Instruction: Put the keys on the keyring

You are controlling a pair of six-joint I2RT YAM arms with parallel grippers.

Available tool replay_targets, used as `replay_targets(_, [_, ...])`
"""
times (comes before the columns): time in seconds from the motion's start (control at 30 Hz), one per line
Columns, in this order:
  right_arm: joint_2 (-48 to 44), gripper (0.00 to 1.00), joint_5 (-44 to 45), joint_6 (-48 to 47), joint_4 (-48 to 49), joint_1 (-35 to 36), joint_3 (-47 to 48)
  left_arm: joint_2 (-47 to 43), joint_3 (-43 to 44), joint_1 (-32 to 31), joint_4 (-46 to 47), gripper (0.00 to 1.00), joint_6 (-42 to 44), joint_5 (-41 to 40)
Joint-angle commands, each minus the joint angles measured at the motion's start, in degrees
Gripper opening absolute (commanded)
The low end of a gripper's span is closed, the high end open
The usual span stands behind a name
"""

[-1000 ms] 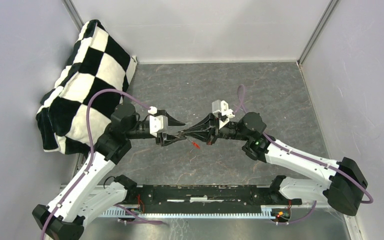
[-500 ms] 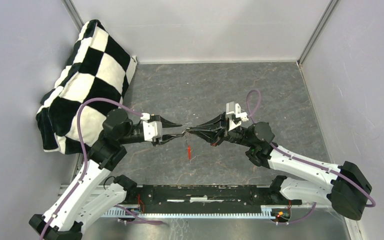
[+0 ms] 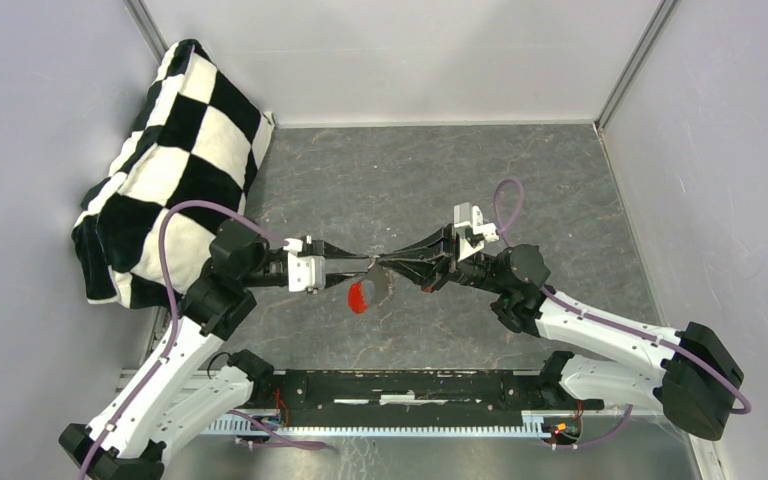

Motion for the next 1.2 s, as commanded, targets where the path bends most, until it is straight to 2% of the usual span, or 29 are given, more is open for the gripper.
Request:
replay_targets(0.0, [0.29, 0.0, 1.56, 0.34, 2.33, -0.02, 0.74, -0.49, -0.05, -1.13, 1.52, 0.35, 6.45, 3.71])
replay_targets(0.17, [0.62, 0.0, 3.14, 0.28, 2.2, 0.05, 0.41, -0.08, 0.59, -3.37, -0.33, 0.31, 11.34, 5.07])
replay_targets(0.43, [0.86, 0.0, 4.48, 0.55, 2.55, -0.02, 0.01, 0.55, -0.02, -6.84, -0.41, 0.19, 13.49, 2.38])
replay_targets(0.67, [-0.24, 0.0, 4.83, 0.24, 2.55, 0.09, -1.28, -0.67, 0.15, -6.86, -3.14, 0.17, 10.17, -2.03])
replay_targets(0.8, [-0.81, 0.0, 4.49, 0.25, 3.07, -0.02, -1.72, -1.54, -0.2, -6.85, -3.17, 0.17, 4.01, -7.53])
replay_targets(0.97, [-1.05, 0.0, 3.91, 0.57, 3.39, 0.05, -1.81, -2.29, -1.76, -6.85, -2.29, 0.25, -3.76, -12.85])
replay_targets(1.17, [-1.21, 0.0, 3.79, 0.68, 3.34, 0.07, -1.98, -1.65, -3.3, -6.85, 0.75, 0.41, -12.76, -13.89])
